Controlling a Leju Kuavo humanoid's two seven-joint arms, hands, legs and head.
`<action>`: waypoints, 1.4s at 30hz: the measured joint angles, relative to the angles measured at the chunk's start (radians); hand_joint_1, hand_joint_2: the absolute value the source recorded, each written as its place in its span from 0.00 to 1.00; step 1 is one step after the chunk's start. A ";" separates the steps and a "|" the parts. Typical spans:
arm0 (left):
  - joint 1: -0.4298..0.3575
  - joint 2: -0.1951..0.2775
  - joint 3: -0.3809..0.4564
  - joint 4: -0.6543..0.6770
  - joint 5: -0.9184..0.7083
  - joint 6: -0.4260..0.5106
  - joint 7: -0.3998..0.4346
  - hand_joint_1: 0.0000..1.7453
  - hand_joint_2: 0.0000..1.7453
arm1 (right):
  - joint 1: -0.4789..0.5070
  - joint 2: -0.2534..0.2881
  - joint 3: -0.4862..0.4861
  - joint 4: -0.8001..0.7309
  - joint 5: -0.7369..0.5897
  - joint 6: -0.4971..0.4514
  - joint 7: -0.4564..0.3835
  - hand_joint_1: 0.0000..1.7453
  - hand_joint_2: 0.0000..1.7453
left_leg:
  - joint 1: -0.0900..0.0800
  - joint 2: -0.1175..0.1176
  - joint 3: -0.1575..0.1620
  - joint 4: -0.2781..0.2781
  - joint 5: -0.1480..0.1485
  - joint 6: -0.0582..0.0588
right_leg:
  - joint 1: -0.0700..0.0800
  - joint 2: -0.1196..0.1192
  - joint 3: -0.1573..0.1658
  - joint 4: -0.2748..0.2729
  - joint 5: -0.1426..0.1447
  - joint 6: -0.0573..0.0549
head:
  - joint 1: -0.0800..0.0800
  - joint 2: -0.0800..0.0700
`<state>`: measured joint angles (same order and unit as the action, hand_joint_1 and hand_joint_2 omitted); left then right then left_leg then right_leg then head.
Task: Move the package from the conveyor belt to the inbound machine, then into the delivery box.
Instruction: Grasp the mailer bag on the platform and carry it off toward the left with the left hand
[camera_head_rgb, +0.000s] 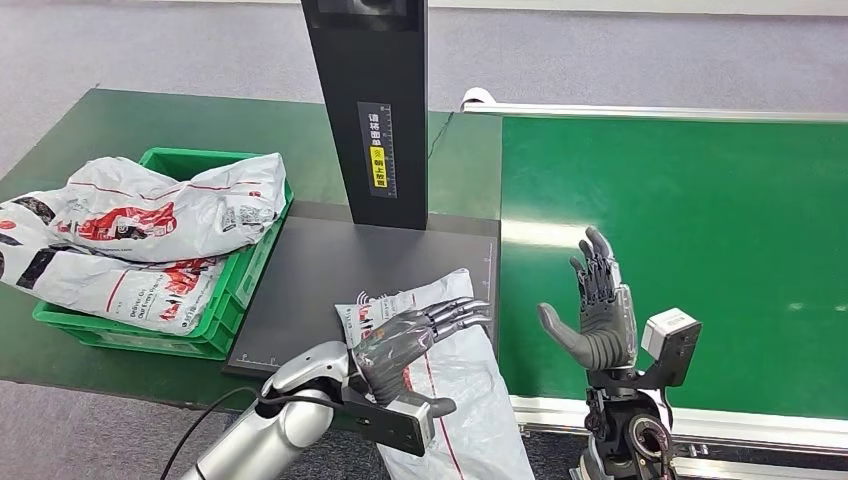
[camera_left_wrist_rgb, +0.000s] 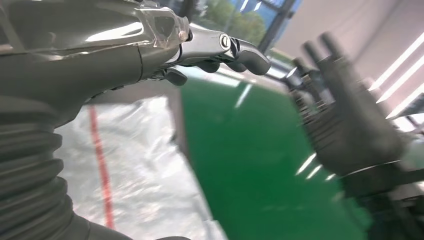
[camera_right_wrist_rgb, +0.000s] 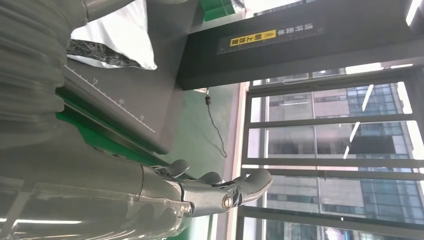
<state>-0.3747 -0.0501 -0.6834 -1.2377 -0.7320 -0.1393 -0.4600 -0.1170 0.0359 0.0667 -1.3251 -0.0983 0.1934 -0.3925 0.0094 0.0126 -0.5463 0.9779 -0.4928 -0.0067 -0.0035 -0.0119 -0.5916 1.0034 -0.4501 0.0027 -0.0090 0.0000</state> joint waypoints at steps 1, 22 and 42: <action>-0.005 -0.003 -0.007 -0.012 0.007 0.004 -0.007 0.00 1.00 | 0.003 0.000 -0.001 -0.002 0.000 0.000 0.000 0.00 1.00 | 0.000 0.000 0.000 0.000 0.000 0.000 | 0.000 0.000 0.000 0.000 0.000 0.000 | 0.000 0.000; -0.214 -0.085 -0.236 0.279 -0.063 -0.199 0.146 0.00 1.00 | -0.029 0.020 -0.001 0.031 0.018 -0.006 0.000 0.00 1.00 | 0.000 0.000 0.000 0.000 0.000 0.000 | 0.000 0.000 0.000 0.000 0.000 0.000 | 0.000 0.000; -0.232 -0.128 -0.265 0.453 -0.211 -0.051 0.358 1.00 1.00 | 0.005 0.032 -0.021 0.018 0.021 -0.022 0.031 0.00 1.00 | 0.000 0.000 0.000 0.000 0.000 0.000 | 0.000 0.000 0.000 0.000 0.000 0.000 | 0.000 0.000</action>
<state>-0.6067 -0.1785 -0.9481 -0.7846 -0.9430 -0.1901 -0.1022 -0.1122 0.0680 0.0453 -1.3073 -0.0778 0.1711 -0.3616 0.0095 0.0130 -0.5466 0.9777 -0.4927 -0.0066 -0.0035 -0.0116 -0.5913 1.0034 -0.4498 0.0025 -0.0091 0.0000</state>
